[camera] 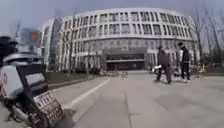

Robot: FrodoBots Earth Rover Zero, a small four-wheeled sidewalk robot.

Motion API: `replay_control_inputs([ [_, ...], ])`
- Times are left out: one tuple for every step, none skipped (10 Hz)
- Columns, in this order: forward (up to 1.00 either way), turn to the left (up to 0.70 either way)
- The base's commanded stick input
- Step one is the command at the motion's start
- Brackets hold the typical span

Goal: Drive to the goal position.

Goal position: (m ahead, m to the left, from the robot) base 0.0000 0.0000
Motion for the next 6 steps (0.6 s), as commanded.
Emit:
replay_control_inputs([
  [0.85,0.00],
  [0.85,0.00],
  [0.85,0.00],
  [0.85,0.00],
  [0.85,0.00],
  [0.85,0.00],
])
